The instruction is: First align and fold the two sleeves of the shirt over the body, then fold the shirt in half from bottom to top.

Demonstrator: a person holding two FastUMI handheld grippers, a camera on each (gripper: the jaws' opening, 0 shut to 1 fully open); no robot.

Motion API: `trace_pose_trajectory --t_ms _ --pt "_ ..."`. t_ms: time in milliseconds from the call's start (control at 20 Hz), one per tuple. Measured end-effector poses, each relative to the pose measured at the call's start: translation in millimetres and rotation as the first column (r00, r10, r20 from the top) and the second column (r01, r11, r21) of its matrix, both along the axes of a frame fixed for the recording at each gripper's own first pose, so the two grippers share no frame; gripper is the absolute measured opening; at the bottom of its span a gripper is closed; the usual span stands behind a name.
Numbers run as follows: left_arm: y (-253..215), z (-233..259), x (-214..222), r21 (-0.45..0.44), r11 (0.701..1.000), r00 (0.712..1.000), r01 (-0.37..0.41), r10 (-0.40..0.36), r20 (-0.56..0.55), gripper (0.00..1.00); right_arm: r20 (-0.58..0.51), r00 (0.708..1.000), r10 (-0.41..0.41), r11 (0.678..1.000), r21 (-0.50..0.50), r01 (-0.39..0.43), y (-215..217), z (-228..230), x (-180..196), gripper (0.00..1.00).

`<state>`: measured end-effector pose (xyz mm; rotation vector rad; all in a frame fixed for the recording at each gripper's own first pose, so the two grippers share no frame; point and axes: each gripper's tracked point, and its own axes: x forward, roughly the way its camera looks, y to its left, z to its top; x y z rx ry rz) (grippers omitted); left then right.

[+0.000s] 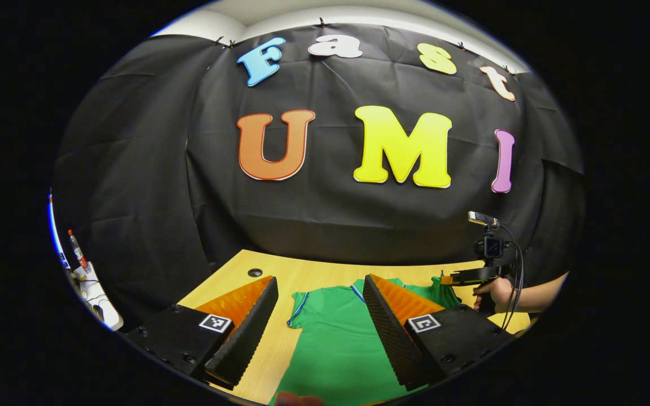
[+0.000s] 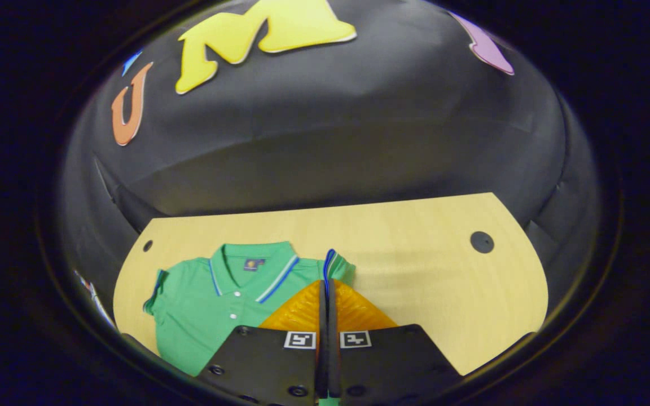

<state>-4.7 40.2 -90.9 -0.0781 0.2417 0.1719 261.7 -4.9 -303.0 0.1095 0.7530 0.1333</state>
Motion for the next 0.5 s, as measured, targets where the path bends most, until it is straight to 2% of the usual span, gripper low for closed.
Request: trace_pose_trajectory --t_ms 250,500 --pt "32.0 -2.4 -17.6 -0.001 0.998 0.998 -0.065 0.065 0.002 0.98 -0.035 0.995 0.094 0.995 -0.013 -0.095 70.3 -19.2 -8.6 0.01" --pt "60.5 -9.5 -32.4 -0.004 0.993 0.993 -0.116 0.116 -0.023 0.98 -0.072 0.990 0.121 0.989 -0.075 -0.126 107.8 -50.7 -8.8 0.00"
